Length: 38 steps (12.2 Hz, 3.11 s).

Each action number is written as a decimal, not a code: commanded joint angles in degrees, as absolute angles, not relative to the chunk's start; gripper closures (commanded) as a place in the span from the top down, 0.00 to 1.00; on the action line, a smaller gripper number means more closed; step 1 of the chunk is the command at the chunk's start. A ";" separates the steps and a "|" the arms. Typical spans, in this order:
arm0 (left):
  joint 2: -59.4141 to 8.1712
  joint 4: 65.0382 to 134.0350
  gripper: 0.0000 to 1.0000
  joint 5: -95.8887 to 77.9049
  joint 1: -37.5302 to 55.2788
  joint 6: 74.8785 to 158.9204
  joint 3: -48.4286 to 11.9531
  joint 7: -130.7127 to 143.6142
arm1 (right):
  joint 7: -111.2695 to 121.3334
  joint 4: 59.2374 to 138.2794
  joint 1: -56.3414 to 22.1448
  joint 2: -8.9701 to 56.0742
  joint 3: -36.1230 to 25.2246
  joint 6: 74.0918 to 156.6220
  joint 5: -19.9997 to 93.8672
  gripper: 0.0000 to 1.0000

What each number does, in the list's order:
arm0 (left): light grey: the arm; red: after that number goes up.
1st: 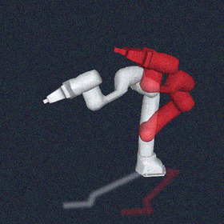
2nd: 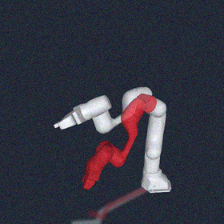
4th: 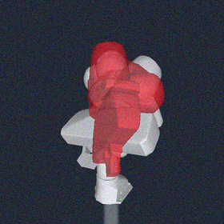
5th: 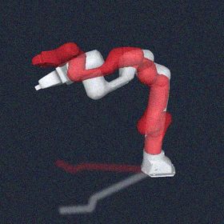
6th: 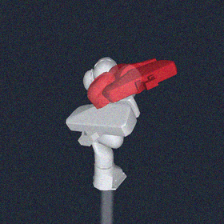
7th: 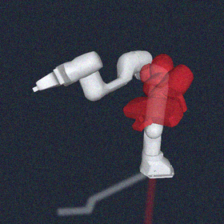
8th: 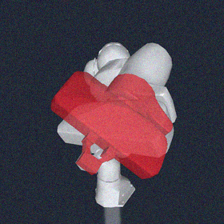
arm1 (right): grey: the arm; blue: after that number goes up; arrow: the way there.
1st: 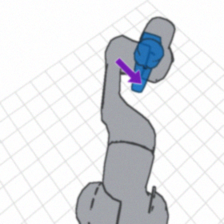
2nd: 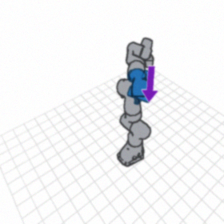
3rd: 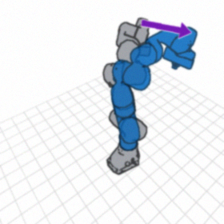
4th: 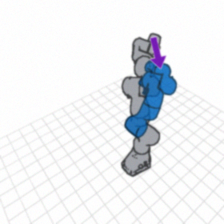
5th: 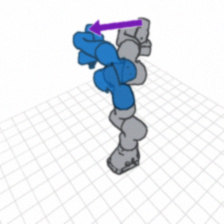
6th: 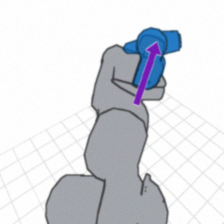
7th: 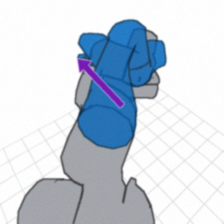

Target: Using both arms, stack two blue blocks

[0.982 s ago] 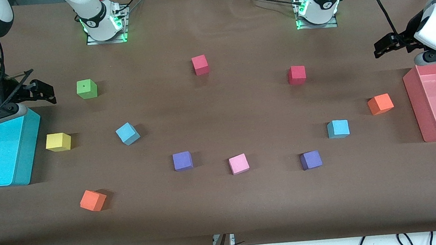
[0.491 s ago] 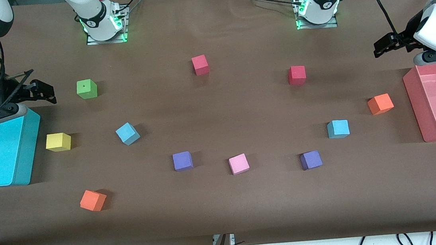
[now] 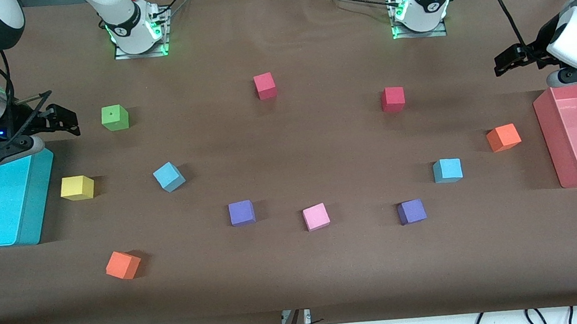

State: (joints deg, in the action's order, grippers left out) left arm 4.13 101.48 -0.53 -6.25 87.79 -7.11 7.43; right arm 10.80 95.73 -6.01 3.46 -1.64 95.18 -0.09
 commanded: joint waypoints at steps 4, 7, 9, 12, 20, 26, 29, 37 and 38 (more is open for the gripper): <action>4.83 101.69 1.00 -1.67 -6.94 87.28 -7.47 6.94 | 10.89 95.01 -6.76 4.57 -1.49 92.55 0.44 1.00; 4.75 101.60 1.00 -1.67 -7.03 87.28 -7.29 6.86 | 11.77 94.84 -10.01 8.59 -1.49 93.16 0.18 1.00; 4.75 101.69 1.00 -1.67 -6.94 87.28 -7.29 6.86 | 13.61 95.18 -11.94 11.67 -1.49 94.91 0.26 1.00; 4.75 101.60 1.00 -1.67 -6.94 87.28 -7.29 6.94 | 13.97 99.65 -15.02 13.53 -1.49 104.38 0.35 1.00; 4.75 101.51 1.00 -1.67 -6.77 87.28 -7.29 6.86 | 24.17 116.89 -15.38 18.09 -1.50 131.12 0.44 1.00; 4.75 101.51 1.00 -1.67 -6.77 87.28 -7.29 6.94 | 24.17 116.98 -15.38 24.25 -1.50 137.36 0.44 1.00; 4.75 101.51 1.00 -1.67 -6.77 87.28 -7.29 6.86 | 24.17 117.07 -15.47 26.01 -1.41 138.16 0.35 1.00; 4.75 101.51 1.00 -1.67 -6.86 87.28 -7.29 6.86 | 20.41 114.80 -15.56 23.92 -0.62 134.94 0.44 0.22; 4.66 101.51 1.00 -1.67 -6.86 87.28 -7.29 6.86 | 15.34 113.13 -15.56 23.12 0.52 131.69 0.44 0.22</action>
State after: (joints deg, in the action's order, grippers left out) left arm 4.14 101.51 -0.53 -6.27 87.76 -7.05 7.43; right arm 20.84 115.12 -15.41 25.81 -0.90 136.89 0.11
